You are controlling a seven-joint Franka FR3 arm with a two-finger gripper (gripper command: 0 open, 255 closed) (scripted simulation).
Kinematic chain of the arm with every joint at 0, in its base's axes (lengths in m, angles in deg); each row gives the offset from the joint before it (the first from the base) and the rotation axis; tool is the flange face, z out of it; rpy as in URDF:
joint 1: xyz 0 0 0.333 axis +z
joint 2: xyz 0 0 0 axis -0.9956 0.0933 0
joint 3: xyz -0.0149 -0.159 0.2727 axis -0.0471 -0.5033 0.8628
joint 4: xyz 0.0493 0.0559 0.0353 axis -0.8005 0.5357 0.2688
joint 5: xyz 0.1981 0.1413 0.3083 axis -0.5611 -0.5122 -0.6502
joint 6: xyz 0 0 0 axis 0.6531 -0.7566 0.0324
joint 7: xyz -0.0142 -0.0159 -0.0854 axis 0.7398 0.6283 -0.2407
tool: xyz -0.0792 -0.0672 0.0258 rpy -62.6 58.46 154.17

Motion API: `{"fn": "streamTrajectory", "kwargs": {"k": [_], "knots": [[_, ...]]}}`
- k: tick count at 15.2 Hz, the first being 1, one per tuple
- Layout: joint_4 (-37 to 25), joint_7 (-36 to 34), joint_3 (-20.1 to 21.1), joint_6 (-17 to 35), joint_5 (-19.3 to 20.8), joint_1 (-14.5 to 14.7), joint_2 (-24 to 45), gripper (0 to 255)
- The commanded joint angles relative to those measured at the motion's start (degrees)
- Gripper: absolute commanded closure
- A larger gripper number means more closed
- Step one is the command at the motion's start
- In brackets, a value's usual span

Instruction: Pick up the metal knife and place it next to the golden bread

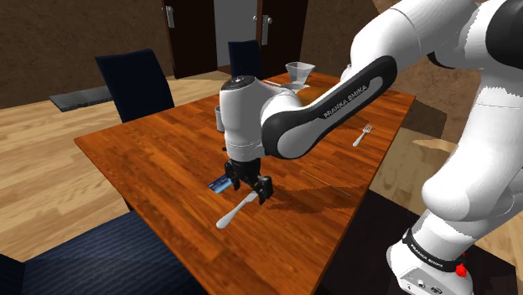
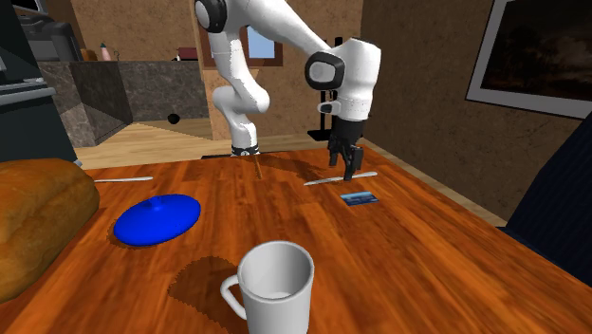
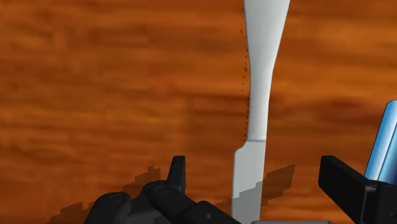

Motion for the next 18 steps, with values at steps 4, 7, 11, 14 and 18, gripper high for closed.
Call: {"fn": "streamTrajectory", "kwargs": {"k": [4,7,11,14,18], "knots": [[0.7,-1.3,-1.7,1.3,2.0,1.4,1.6,0],[0.7,-1.3,-1.7,1.3,1.9,1.4,1.6,0],[0.7,-1.3,-1.7,1.3,1.9,1.4,1.6,255],[0.4,-1.1,-1.7,1.1,2.0,1.3,1.6,255],[-0.1,-1.3,-2.3,0.9,2.5,1.9,2.2,255]]}}
